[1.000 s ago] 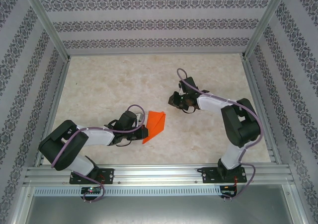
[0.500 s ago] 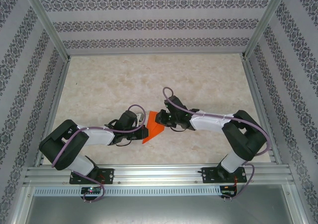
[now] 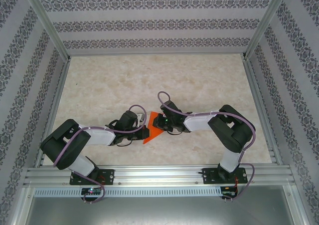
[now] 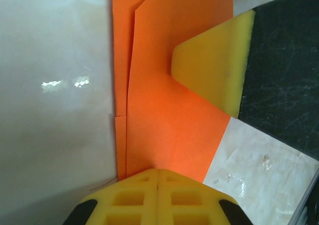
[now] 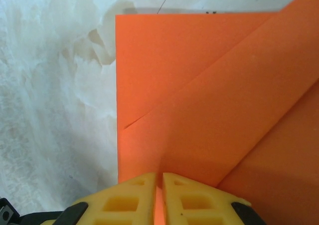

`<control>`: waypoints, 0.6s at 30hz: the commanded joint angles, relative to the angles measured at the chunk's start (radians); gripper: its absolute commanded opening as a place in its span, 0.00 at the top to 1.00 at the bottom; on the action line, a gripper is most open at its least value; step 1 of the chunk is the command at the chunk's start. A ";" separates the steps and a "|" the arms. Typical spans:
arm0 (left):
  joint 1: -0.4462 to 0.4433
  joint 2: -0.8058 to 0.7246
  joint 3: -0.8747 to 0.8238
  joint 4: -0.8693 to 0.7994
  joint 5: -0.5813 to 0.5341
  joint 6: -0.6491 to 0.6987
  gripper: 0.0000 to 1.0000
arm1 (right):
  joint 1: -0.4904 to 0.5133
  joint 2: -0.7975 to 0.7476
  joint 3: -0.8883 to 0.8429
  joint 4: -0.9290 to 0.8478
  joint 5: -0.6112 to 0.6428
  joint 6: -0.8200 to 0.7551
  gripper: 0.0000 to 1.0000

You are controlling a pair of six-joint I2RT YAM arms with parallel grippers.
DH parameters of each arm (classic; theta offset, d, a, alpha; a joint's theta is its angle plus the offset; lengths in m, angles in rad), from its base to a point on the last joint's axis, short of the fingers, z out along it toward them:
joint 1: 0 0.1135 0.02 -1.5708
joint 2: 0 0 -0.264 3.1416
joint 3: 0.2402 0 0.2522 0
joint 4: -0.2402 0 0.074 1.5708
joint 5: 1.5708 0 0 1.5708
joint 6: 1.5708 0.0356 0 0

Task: Fold a paper plane with a square sheet of paper (pick it up from the middle)
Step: Fourth fold the wing at the center of the table.

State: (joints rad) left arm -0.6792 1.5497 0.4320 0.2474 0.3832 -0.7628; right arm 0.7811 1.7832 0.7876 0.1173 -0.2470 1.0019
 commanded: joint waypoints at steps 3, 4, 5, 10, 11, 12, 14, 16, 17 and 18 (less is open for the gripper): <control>-0.010 0.209 -0.085 -0.176 -0.106 0.031 0.97 | -0.005 -0.015 -0.016 -0.063 0.040 -0.005 0.86; -0.010 0.213 -0.085 -0.170 -0.102 0.031 0.97 | -0.004 -0.036 -0.007 -0.077 0.043 -0.014 0.85; -0.010 0.213 -0.088 -0.167 -0.099 0.029 0.97 | -0.004 -0.054 0.001 -0.088 0.047 -0.019 0.85; -0.010 0.188 -0.099 -0.156 -0.088 0.028 0.97 | -0.006 -0.090 0.033 -0.080 0.038 -0.033 0.84; -0.011 0.184 -0.098 -0.158 -0.086 0.029 0.97 | -0.008 -0.078 0.042 -0.071 0.026 -0.033 0.84; -0.010 0.181 -0.094 -0.161 -0.084 0.029 0.97 | -0.008 -0.062 0.051 -0.066 0.013 -0.033 0.84; -0.010 0.179 -0.081 -0.165 -0.073 0.032 0.97 | -0.008 -0.029 0.056 -0.055 0.008 -0.034 0.85; -0.010 0.176 -0.070 -0.170 -0.071 0.032 0.96 | -0.019 -0.002 0.043 -0.048 0.014 -0.030 0.85; -0.010 0.175 -0.066 -0.170 -0.068 0.031 0.96 | -0.023 0.007 0.033 -0.046 0.020 -0.025 0.85; -0.010 0.172 -0.061 -0.172 -0.066 0.030 0.96 | -0.028 0.017 0.018 -0.028 0.022 -0.022 0.85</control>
State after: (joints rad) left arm -0.6678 1.5631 0.4244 0.2985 0.4187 -0.7635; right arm 0.7696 1.7615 0.8249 0.0654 -0.2359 0.9936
